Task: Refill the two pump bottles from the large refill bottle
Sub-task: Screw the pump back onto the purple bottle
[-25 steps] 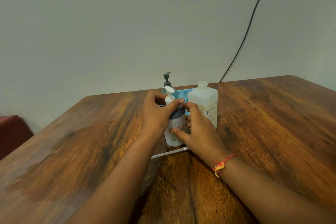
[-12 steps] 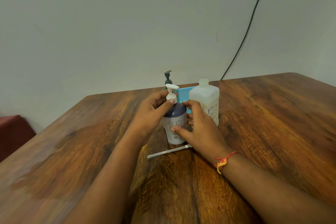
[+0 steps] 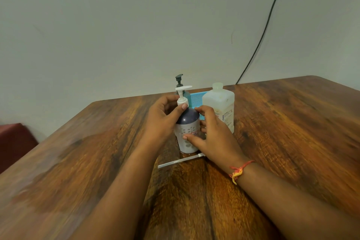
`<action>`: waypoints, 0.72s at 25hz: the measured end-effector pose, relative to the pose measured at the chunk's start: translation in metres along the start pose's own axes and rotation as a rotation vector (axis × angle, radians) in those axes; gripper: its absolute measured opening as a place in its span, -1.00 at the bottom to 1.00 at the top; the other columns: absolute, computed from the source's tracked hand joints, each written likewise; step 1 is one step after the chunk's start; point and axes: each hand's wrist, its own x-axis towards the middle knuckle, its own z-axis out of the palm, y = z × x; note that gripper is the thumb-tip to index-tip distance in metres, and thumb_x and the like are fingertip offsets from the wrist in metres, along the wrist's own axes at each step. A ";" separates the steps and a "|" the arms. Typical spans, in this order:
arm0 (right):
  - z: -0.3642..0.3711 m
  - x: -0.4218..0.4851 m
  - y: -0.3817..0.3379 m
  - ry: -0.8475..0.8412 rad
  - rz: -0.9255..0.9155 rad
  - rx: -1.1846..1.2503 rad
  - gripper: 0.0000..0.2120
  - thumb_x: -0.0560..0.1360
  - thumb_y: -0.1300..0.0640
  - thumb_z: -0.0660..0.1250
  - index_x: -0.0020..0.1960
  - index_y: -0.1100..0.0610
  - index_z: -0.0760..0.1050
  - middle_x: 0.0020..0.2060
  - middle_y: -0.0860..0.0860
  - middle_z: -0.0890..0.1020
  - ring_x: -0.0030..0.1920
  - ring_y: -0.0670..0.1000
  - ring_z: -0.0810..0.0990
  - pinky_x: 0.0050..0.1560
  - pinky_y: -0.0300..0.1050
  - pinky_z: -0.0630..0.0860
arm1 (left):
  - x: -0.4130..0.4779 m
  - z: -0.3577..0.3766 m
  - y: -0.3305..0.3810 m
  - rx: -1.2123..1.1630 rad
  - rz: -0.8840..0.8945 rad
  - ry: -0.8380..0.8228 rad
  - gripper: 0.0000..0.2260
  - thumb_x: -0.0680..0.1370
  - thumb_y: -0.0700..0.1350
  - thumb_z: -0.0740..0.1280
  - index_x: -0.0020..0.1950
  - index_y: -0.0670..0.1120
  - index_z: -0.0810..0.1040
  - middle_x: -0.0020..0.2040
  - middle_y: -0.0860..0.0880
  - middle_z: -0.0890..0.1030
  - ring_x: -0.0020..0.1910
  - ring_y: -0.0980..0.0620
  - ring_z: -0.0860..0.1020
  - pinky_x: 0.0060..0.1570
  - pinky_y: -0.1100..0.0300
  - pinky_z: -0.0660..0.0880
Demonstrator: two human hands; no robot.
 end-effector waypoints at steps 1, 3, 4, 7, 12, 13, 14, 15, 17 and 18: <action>0.000 0.000 0.000 0.002 0.000 0.000 -0.28 0.42 -0.09 0.54 0.43 -0.09 0.21 0.38 -0.01 0.48 0.28 0.01 0.56 0.17 -0.02 0.62 | 0.000 0.000 -0.001 0.006 0.005 0.002 -0.77 0.57 -0.20 0.43 0.23 -0.14 0.59 0.10 -0.03 0.72 0.09 0.10 0.69 0.03 0.20 0.64; 0.000 0.000 0.000 -0.001 0.005 0.004 -0.28 0.42 -0.10 0.53 0.43 -0.10 0.21 0.38 -0.02 0.48 0.28 0.01 0.57 0.16 -0.02 0.63 | 0.000 0.001 -0.004 0.023 0.010 0.015 -0.77 0.56 -0.20 0.45 0.20 -0.14 0.59 0.08 -0.03 0.72 0.09 0.06 0.69 0.05 0.14 0.65; 0.001 0.000 0.000 -0.003 0.008 0.004 -0.28 0.42 -0.10 0.53 0.43 -0.10 0.20 0.38 -0.02 0.48 0.28 0.01 0.57 0.16 -0.01 0.63 | 0.000 0.001 -0.004 0.035 0.010 0.019 -0.78 0.55 -0.19 0.46 0.19 -0.13 0.60 0.08 -0.02 0.71 0.10 0.04 0.68 0.07 0.10 0.65; 0.001 0.001 0.000 -0.004 0.011 0.002 -0.27 0.42 -0.11 0.53 0.44 -0.10 0.20 0.39 -0.02 0.48 0.29 0.01 0.56 0.17 0.00 0.63 | 0.001 -0.005 -0.006 0.080 0.010 -0.020 -0.78 0.58 -0.17 0.43 0.22 -0.09 0.64 0.11 -0.01 0.71 0.13 0.05 0.67 0.16 0.02 0.63; 0.000 0.000 0.000 -0.006 0.007 0.012 -0.28 0.43 -0.09 0.53 0.44 -0.09 0.21 0.39 -0.01 0.48 0.31 0.01 0.55 0.21 0.02 0.60 | -0.003 -0.014 0.001 0.065 -0.023 -0.142 -0.68 0.68 -0.23 0.24 0.40 0.01 0.52 0.22 0.09 0.67 0.23 0.17 0.61 0.11 0.28 0.58; 0.000 0.000 0.000 -0.009 0.012 0.009 -0.28 0.43 -0.09 0.53 0.44 -0.10 0.20 0.40 -0.02 0.48 0.32 0.01 0.54 0.22 0.02 0.60 | -0.004 -0.012 0.001 0.078 -0.027 -0.165 -0.67 0.68 -0.24 0.21 0.40 0.02 0.50 0.22 0.10 0.66 0.23 0.18 0.61 0.07 0.31 0.57; 0.000 0.000 0.000 -0.011 0.017 0.007 -0.28 0.44 -0.08 0.52 0.44 -0.11 0.19 0.40 -0.03 0.47 0.32 0.01 0.54 0.23 0.01 0.60 | -0.004 -0.009 0.002 0.086 -0.028 -0.189 -0.69 0.68 -0.24 0.20 0.38 0.02 0.51 0.21 0.11 0.66 0.20 0.18 0.62 0.03 0.32 0.57; 0.000 0.000 -0.001 -0.012 0.022 0.006 -0.29 0.45 -0.08 0.52 0.45 -0.12 0.18 0.41 -0.03 0.47 0.32 0.00 0.54 0.22 0.00 0.60 | -0.004 -0.005 0.002 0.106 -0.025 -0.203 -0.74 0.68 -0.19 0.23 0.33 0.01 0.52 0.19 0.10 0.66 0.16 0.17 0.64 0.02 0.29 0.59; 0.000 -0.001 -0.001 -0.006 0.023 0.003 -0.30 0.47 -0.07 0.50 0.45 -0.13 0.18 0.40 -0.04 0.47 0.31 -0.01 0.55 0.19 -0.02 0.62 | -0.002 0.004 0.003 0.110 -0.022 -0.199 -0.75 0.63 -0.01 0.34 0.29 -0.02 0.49 0.17 0.05 0.68 0.13 0.12 0.67 0.08 0.13 0.64; 0.000 -0.001 -0.001 -0.001 0.021 -0.001 -0.31 0.47 -0.07 0.50 0.45 -0.13 0.18 0.40 -0.04 0.47 0.30 -0.01 0.55 0.18 -0.03 0.62 | 0.000 0.008 0.002 0.104 -0.021 -0.180 -0.64 0.59 0.05 0.40 0.33 -0.03 0.45 0.20 0.04 0.67 0.15 0.09 0.67 0.13 0.04 0.65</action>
